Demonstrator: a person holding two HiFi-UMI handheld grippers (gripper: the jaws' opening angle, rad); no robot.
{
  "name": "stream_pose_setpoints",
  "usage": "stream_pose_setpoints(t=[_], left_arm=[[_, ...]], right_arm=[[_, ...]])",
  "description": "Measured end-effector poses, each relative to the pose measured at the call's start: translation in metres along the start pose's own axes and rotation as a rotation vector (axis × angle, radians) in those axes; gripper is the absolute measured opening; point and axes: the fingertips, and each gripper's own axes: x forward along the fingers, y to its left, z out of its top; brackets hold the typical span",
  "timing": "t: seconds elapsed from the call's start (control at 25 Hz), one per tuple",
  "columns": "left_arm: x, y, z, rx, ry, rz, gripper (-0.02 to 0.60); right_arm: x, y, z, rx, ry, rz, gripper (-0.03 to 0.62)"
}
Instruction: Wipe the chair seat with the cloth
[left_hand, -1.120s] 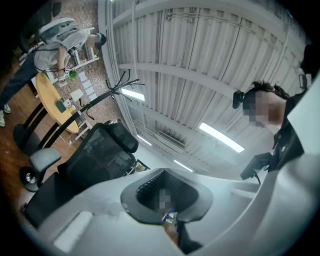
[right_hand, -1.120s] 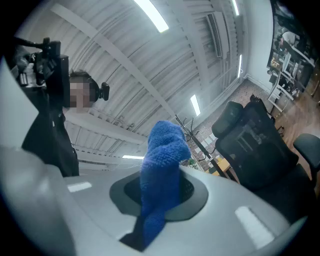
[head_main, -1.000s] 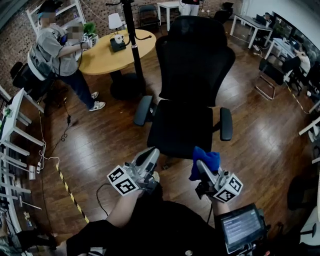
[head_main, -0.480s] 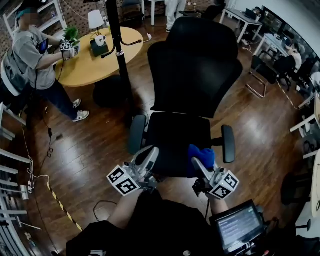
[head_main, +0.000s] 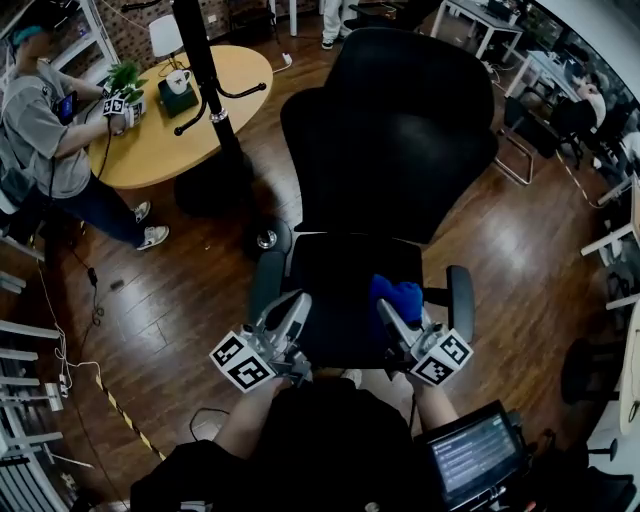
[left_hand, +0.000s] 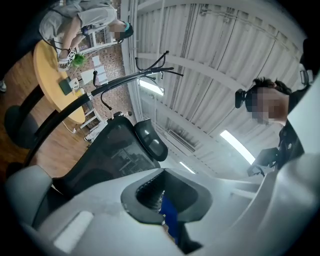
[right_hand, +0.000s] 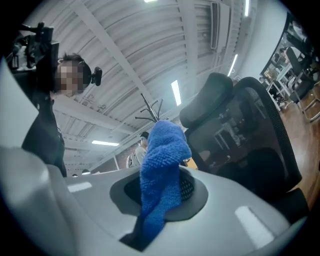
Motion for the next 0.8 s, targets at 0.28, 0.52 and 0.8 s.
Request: stream_pose_setpoints(t=[0.28, 0.52, 0.8], left_arm=[[0.013, 0.018, -0.013, -0.003, 0.001, 0.083, -0.006], [-0.005, 0.073, -0.045, -0.092, -0.005, 0.185, -0.006], [-0.027, 0.13, -0.088, -0.143, 0.008, 0.253, -0.006]], right_arm=[[0.055, -0.094, -0.057, 0.001, 0.178, -0.089, 0.049], [0.13, -0.187, -0.181, 0.004, 0.403, -0.139, 0.049], [0.203, -0.271, -0.307, -0.032, 0.593, -0.183, 0.049]])
